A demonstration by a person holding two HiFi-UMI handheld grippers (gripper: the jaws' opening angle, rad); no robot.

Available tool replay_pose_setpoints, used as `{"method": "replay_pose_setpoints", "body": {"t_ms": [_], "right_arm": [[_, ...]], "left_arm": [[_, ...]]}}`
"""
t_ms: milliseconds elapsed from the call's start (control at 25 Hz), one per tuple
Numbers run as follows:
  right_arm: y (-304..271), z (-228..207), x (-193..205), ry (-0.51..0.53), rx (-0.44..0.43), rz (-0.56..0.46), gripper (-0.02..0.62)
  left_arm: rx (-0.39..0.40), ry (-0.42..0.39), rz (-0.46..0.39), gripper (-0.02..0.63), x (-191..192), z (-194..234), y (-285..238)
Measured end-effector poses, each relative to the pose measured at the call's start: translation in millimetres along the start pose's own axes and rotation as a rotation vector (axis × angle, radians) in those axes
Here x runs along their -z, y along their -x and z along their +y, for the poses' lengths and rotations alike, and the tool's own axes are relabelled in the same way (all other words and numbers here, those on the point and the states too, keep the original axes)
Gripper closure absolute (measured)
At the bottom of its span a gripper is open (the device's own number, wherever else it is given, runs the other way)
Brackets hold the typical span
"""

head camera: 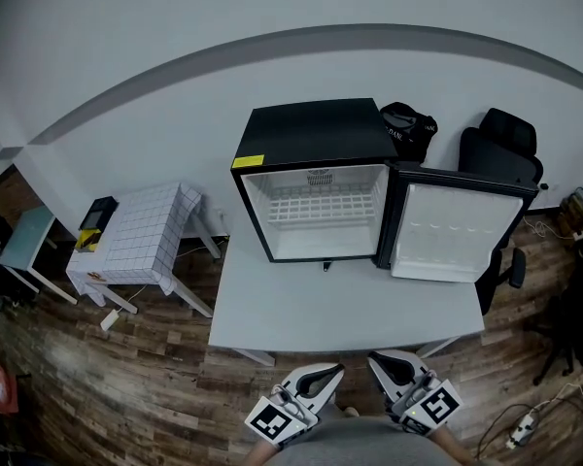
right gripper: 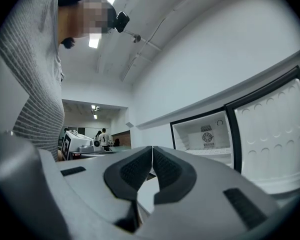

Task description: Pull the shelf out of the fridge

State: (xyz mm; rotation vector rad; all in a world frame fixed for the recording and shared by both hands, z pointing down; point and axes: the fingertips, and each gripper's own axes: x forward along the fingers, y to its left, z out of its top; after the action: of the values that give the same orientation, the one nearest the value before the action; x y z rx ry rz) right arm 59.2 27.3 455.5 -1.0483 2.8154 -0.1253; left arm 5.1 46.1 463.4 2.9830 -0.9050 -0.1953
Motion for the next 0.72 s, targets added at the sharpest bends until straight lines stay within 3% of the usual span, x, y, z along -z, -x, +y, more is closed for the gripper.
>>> {"method": "replay_pose_setpoints", "body": {"t_ms": [720], "right_arm": [[-119.4,-53.2,-8.9,0.036,0.02,-0.016,0.582]], "left_arm": [[0.026,0.011,-0.026,0.595,-10.4,131.9,-27.3]]}}
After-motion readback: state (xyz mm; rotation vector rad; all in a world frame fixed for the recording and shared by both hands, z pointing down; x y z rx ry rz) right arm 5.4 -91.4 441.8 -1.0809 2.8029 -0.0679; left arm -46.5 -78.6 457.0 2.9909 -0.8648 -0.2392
